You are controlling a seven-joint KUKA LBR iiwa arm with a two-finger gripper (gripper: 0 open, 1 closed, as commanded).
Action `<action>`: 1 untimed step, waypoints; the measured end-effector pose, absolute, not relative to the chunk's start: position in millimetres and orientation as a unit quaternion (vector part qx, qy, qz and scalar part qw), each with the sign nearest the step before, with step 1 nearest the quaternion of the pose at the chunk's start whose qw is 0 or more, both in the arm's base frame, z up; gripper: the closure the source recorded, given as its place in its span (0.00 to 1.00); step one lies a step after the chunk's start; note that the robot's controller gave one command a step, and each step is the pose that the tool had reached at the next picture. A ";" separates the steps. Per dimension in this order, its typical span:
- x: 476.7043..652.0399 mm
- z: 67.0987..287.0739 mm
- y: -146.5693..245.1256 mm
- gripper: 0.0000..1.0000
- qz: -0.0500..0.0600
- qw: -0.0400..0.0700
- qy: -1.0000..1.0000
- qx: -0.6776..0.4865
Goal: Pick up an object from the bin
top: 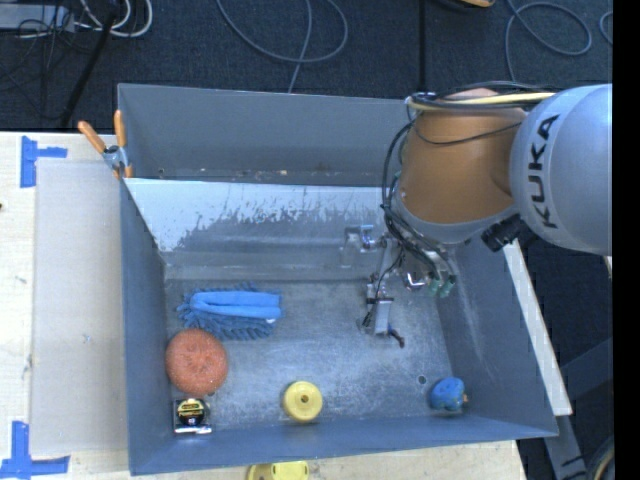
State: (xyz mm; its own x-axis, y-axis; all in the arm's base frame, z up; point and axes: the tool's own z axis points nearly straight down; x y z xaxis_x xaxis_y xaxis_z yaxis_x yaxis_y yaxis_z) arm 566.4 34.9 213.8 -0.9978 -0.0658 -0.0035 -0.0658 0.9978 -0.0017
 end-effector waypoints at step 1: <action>576.5 179.0 61.8 0.00 0.000 -0.001 0.988 -0.154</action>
Offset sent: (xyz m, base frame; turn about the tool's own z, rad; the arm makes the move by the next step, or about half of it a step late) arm -0.0113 0.0415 -0.0826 -0.1112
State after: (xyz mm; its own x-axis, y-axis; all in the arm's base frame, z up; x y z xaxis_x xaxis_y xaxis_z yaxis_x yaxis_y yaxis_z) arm 576.5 61.8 179.0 -0.9524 -0.3049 0.0025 -0.3049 0.9524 0.0011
